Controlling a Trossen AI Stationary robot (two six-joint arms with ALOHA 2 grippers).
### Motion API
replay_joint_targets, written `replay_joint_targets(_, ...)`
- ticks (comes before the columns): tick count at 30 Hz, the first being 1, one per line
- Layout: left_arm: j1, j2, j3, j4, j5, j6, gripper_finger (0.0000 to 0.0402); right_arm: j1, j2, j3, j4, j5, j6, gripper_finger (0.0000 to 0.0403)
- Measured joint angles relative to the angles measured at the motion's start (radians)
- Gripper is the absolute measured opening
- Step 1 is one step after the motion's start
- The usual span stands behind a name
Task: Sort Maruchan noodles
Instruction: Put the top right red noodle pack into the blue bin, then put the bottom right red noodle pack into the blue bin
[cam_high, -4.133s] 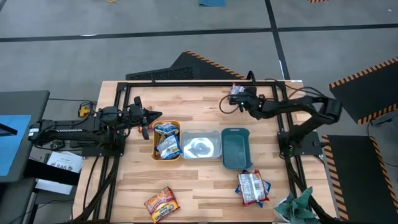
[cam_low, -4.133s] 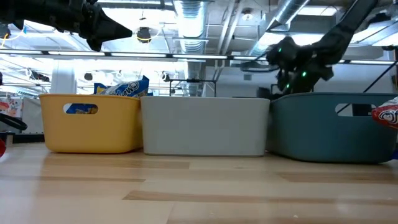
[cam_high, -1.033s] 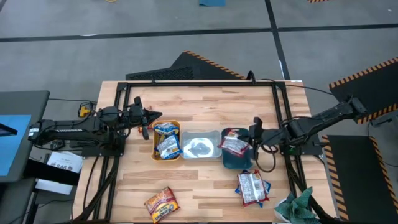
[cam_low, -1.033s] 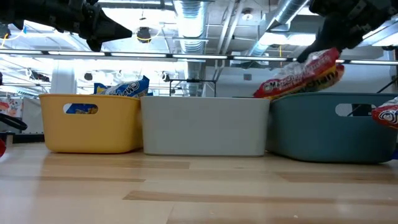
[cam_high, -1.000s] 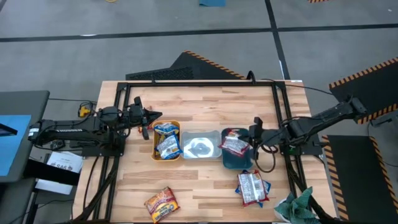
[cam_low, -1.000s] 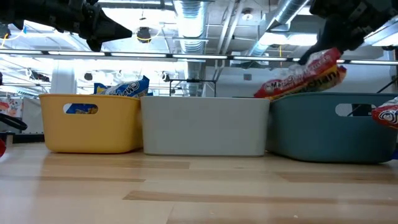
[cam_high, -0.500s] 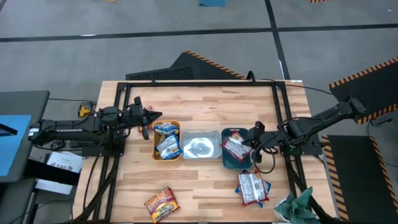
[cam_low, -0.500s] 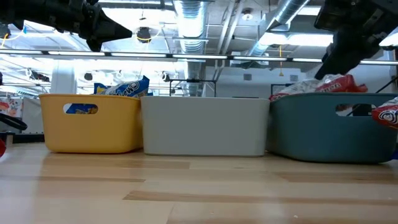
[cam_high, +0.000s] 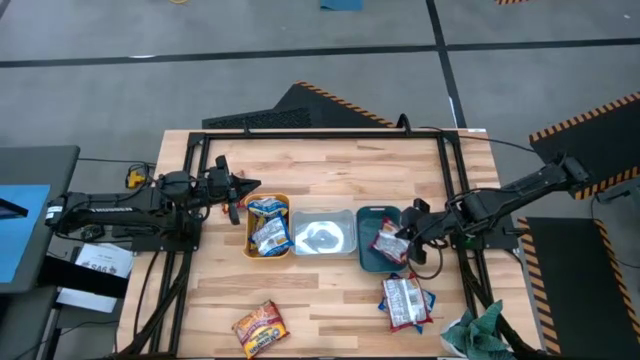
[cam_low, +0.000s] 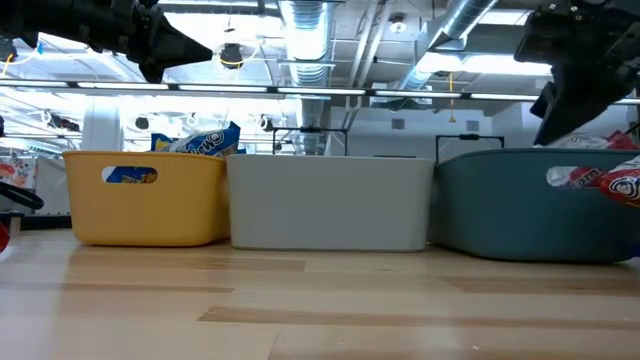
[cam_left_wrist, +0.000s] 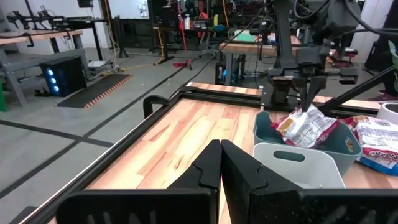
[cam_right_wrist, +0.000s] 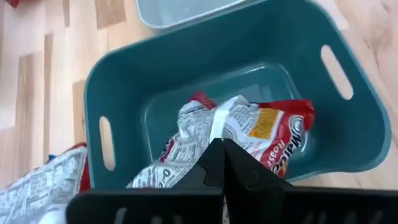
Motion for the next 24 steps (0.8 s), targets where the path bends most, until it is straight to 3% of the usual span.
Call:
replay_joint_targets(11, 0.0, 0.0, 0.0, 0.0, 0.0, -0.001, 0.0, -0.03, 0.0, 0.0, 0.127, 0.046, 0.024, 0.0073)
replay_joint_targets(18, 0.0, 0.0, 0.0, 0.0, 0.0, -0.002, 0.0, -0.089, 0.0, 0.0, 0.161, 0.047, 0.029, 0.0161)
replay_joint_targets(21, 0.0, 0.0, 0.0, 0.0, 0.0, 0.005, 0.0, -0.102, 0.0, 0.0, 0.227, -0.001, 0.052, 0.0211)
replay_joint_targets(24, 0.0, 0.0, 0.0, 0.0, 0.0, 0.005, 0.0, -0.103, 0.0, 0.0, 0.286, -0.119, 0.057, 0.0251)
